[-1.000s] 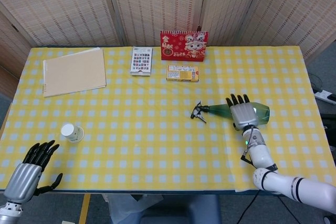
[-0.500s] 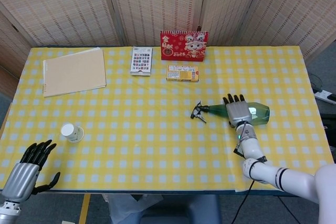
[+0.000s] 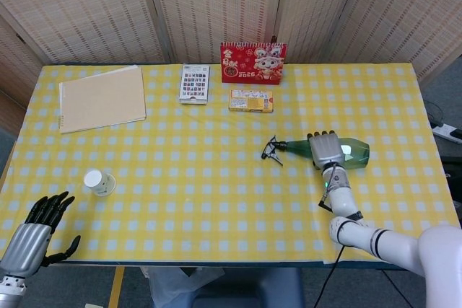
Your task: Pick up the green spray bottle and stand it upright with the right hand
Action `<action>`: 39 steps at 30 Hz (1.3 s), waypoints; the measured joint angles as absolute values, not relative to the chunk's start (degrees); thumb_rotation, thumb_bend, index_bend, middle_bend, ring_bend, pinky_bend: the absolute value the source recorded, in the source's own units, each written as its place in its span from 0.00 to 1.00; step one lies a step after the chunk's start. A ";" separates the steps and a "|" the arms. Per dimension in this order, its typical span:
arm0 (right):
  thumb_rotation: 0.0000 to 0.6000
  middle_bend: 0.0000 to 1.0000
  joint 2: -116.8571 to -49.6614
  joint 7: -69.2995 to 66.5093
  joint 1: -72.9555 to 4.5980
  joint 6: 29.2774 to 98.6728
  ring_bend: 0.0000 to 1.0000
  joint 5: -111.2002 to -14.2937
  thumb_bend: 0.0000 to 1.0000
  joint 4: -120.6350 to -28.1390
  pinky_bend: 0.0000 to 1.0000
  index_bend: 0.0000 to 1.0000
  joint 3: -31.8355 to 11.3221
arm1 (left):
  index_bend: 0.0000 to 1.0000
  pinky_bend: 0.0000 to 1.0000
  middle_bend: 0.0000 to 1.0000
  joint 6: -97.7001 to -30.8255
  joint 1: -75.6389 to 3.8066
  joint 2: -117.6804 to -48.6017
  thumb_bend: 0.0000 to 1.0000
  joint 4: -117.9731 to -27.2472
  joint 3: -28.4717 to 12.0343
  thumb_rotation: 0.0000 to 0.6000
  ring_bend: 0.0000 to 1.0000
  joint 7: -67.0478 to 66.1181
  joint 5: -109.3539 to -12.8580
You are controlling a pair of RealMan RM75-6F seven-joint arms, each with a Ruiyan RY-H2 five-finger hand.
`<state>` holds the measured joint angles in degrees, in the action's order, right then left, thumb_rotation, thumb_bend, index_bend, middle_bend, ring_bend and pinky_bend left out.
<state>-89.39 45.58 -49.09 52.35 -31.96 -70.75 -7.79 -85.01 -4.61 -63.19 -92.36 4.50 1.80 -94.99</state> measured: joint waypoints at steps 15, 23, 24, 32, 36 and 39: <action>1.00 0.49 -86.52 14.95 -43.03 57.54 0.50 -44.94 0.37 -77.81 0.47 0.55 -15.10 | 0.00 0.03 0.06 -84.44 -4.61 -63.66 0.45 -92.49 4.58 0.56 0.07 0.12 -95.00; 1.00 0.48 -87.79 -21.07 -37.07 59.49 0.48 -53.33 0.37 -79.68 0.46 0.55 -22.25 | 0.00 0.03 0.06 -83.71 -4.82 -64.08 0.45 -92.45 4.54 0.56 0.07 -0.68 -94.68; 1.00 0.48 -88.11 -24.75 -36.40 59.98 0.48 -54.70 0.37 -79.59 0.46 0.55 -22.88 | 0.00 0.03 0.06 -83.63 -4.84 -64.13 0.45 -92.45 4.53 0.56 0.07 -0.79 -94.62; 1.00 0.48 -93.36 -45.88 -30.70 67.63 0.46 -70.49 0.37 -72.33 0.45 0.55 -22.78 | 0.00 0.03 0.06 -83.75 -4.79 -64.12 0.45 -92.49 4.63 0.56 0.07 -0.75 -94.81; 1.00 0.48 -96.67 -52.55 -29.12 70.33 0.46 -73.56 0.37 -65.51 0.45 0.55 -21.01 | 0.00 0.03 0.06 -83.79 -4.77 -64.13 0.45 -92.50 4.65 0.56 0.07 -0.85 -94.88; 1.00 0.48 -98.91 -56.70 -28.39 71.06 0.46 -74.83 0.37 -60.65 0.45 0.55 -19.87 | 0.00 0.03 0.06 -83.70 -4.80 -64.13 0.45 -92.48 4.64 0.56 0.07 -0.78 -94.79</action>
